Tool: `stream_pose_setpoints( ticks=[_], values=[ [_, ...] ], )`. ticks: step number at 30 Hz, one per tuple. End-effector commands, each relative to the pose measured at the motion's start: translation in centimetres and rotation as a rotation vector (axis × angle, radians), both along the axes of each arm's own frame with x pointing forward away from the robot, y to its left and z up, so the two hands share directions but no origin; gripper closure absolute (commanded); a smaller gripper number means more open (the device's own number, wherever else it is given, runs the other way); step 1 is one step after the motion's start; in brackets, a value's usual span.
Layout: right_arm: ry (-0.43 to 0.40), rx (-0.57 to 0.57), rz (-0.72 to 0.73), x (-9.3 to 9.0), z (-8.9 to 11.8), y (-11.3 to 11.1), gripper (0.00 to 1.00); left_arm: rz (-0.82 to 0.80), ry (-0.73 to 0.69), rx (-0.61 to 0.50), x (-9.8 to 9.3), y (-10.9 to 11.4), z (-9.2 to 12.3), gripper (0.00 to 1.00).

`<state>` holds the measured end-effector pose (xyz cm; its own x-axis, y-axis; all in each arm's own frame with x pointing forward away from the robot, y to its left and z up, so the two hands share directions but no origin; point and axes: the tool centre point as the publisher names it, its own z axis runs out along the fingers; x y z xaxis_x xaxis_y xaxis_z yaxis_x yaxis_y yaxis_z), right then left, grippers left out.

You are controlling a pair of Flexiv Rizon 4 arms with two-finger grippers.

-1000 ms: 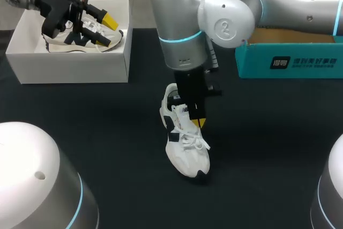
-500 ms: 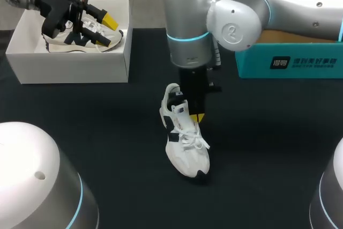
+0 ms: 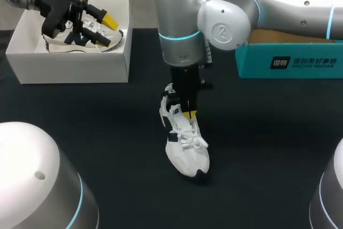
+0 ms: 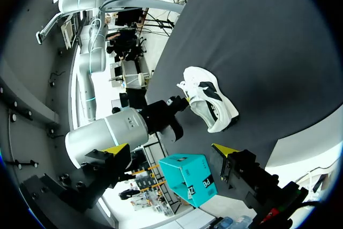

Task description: Take the shoe out of the shoebox, open the shoe tongue, remove and reinsert the insole, then place the shoe into the shoebox

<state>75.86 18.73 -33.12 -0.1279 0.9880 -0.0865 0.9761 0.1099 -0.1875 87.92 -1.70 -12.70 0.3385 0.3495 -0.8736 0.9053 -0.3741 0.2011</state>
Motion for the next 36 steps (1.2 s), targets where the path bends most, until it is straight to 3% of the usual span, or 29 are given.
stream_pose_setpoints(
  ticks=[1, 18, 30, 36],
  values=[
    [0.000, -0.002, 0.005, 0.4, -0.1, 0.1, 1.00, 0.000, -0.002, 0.002, 0.0, 0.0, 0.0, 0.00],
    [-0.014, -0.031, 0.048, -0.7, 3.7, 1.9, 1.00, 0.000, -0.002, 0.002, 0.0, 0.0, 0.0, 0.00],
    [-0.028, 0.022, 0.072, 1.2, 0.5, 0.9, 1.00, 0.000, -0.002, 0.002, 0.0, 0.0, 0.0, 0.00],
    [-0.037, 0.042, 0.083, 1.7, -0.1, 0.7, 1.00, 0.000, -0.002, 0.002, 0.0, 0.0, 0.0, 0.00]
  ],
)
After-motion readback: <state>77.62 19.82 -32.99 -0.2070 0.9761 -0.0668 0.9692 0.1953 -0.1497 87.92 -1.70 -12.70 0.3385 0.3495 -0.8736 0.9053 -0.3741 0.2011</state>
